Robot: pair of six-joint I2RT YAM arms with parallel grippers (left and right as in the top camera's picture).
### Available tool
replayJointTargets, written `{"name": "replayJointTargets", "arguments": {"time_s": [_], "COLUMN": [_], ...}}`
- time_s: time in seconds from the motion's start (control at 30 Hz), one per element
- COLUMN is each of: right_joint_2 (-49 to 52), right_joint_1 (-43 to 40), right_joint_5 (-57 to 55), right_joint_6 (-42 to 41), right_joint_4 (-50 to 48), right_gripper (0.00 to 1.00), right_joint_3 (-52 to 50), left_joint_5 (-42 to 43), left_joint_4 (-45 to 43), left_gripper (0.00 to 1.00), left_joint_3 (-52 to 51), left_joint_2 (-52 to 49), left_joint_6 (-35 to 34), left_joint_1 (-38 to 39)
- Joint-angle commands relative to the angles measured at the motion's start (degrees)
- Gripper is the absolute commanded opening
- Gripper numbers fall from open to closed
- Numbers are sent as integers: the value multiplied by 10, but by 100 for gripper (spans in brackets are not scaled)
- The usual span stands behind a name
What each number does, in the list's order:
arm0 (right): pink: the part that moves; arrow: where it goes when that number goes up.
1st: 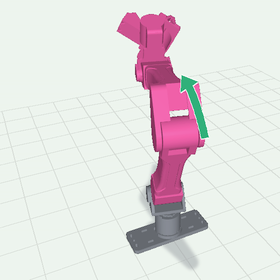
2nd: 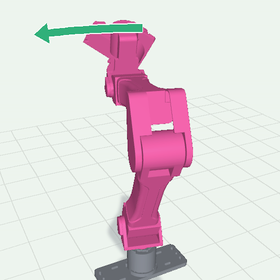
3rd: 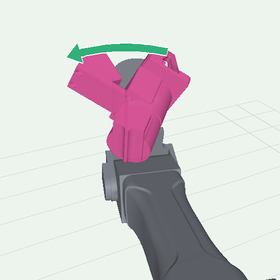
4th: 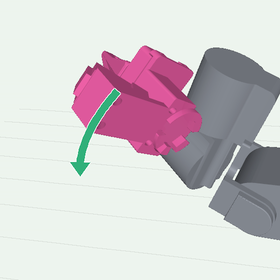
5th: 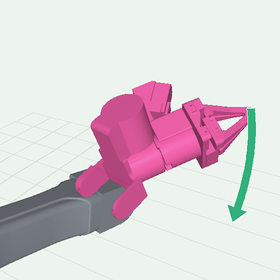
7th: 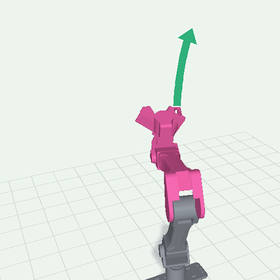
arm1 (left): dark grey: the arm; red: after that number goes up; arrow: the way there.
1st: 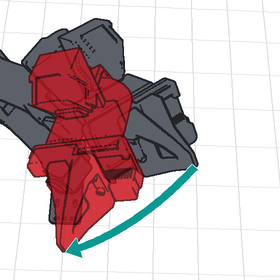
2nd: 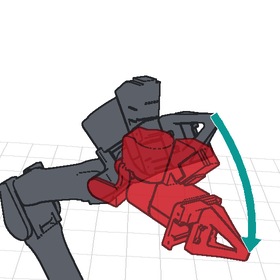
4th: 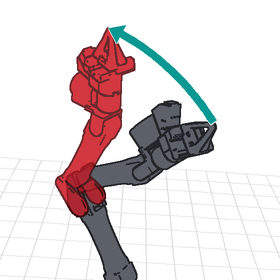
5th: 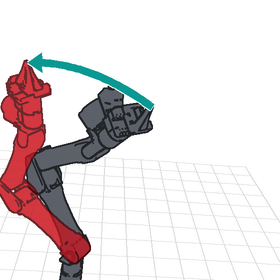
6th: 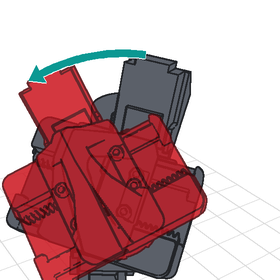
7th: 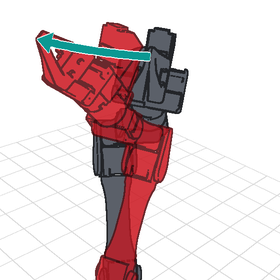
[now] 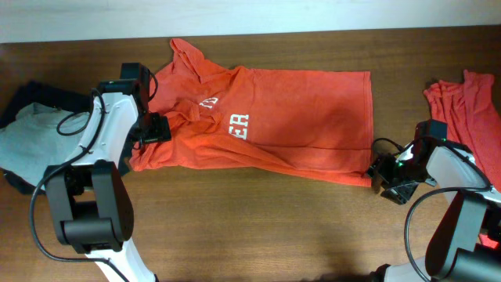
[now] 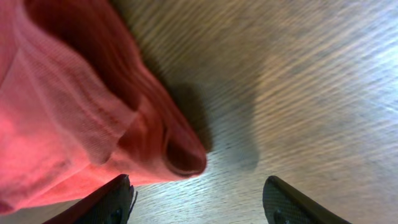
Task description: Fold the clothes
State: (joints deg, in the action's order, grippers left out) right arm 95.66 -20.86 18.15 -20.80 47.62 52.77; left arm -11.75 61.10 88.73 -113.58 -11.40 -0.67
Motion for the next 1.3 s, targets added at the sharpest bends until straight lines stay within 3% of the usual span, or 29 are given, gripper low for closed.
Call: {"name": "replayJointTargets", "arguments": {"time_s": [0.0, 0.17, 0.5, 0.77, 0.97, 1.0, 1.2, 1.27], "right_joint_2": [2, -19, -15, 16, 22, 22, 22, 22], "right_joint_1": [-2, -8, -5, 23, 25, 25, 25, 24], "right_joint_5": [70, 198, 154, 139, 109, 109, 105, 105], "right_joint_6": [47, 96, 25, -24, -37, -38, -59, -59], "right_joint_4": [12, 29, -25, -71, -67, -73, -100, -107], "right_gripper": [72, 56, 44, 44, 64, 61, 8, 4], "right_joint_3": [9, 15, 14, 12, 11, 11, 11, 12], "left_joint_5": [6, 6, 6, 6, 6, 6, 6, 6], "left_joint_4": [-9, -11, -19, -19, -19, -19, -19, -19], "left_gripper": [95, 95, 95, 95, 96, 96, 96, 96], "left_joint_3": [-1, -1, -1, -1, -1, -1, -1, -1], "left_joint_2": [0, 0, 0, 0, 0, 0, 0, 0], "left_joint_6": [21, 21, 21, 21, 21, 21, 21, 21], "left_joint_1": [0, 0, 0, 0, 0, 0, 0, 0]}}
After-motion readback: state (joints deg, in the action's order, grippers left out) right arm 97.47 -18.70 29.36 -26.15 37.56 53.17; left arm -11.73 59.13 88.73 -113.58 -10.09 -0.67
